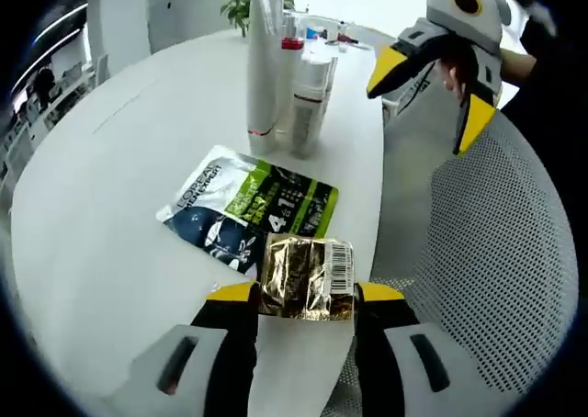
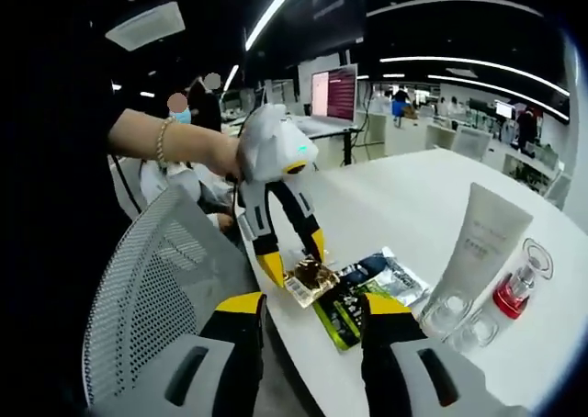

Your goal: Arrange the skincare products in the storage area until every visible bottle or jar stands upright without overlapping.

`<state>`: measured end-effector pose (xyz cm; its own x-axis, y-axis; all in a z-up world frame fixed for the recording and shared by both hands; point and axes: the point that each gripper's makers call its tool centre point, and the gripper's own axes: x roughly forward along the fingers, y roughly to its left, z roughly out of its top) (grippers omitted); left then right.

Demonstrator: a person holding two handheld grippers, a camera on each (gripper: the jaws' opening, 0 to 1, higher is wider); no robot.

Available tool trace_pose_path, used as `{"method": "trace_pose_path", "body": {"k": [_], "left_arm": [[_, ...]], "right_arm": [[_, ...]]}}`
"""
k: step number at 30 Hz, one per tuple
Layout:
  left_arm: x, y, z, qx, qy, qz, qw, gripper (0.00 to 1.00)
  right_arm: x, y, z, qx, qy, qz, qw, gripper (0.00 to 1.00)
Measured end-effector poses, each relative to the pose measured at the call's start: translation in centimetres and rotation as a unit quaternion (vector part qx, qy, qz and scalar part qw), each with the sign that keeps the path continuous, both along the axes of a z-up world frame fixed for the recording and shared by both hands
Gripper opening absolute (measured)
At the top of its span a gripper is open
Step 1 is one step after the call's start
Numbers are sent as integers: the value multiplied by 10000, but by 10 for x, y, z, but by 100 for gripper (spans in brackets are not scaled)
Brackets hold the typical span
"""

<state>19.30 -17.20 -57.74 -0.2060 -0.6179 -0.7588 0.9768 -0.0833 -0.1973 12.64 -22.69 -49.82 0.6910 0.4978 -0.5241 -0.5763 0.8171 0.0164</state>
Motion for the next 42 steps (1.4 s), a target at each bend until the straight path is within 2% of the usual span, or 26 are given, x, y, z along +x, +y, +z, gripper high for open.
{"method": "trace_pose_path", "body": {"k": [4, 8, 12, 19, 24, 26, 29, 33, 39, 41, 42], "left_arm": [[1, 4, 20, -168, 196, 30, 9997, 41], [0, 6, 39, -289, 311, 26, 9991, 41], [-12, 1, 65, -483, 586, -32, 9971, 41], [-25, -4, 96, -668, 821, -312, 9939, 41], [-34, -6, 115, -807, 1344, -521, 9863, 41], [-27, -6, 118, -861, 1394, -527, 9851, 41], [-29, -7, 125, -886, 1643, -614, 9805, 41], [-30, -9, 127, -855, 1740, -719, 9784, 41], [-34, -10, 128, -822, 1933, -845, 9740, 40], [-36, -11, 129, -791, 2049, -876, 9716, 39], [-37, -12, 130, -789, 2110, -875, 9704, 39]], "right_arm": [[4, 3, -2, -554, -184, 339, 9977, 44], [7, 8, -3, -802, -287, 520, 9950, 44], [11, 9, -2, -1090, -459, 671, 9907, 42], [20, 11, 6, -1247, -705, 882, 9858, 38], [28, 17, 27, -1388, -1139, 1162, 9769, 35], [29, 20, 33, -1353, -1163, 1271, 9757, 33], [30, 26, 42, -1354, -1289, 1442, 9717, 33], [31, 31, 51, -1444, -1484, 1590, 9653, 31], [29, 38, 51, -1587, -1574, 1800, 9579, 26], [28, 39, 52, -1596, -1598, 1832, 9568, 21], [28, 39, 52, -1583, -1599, 1836, 9569, 14]]}}
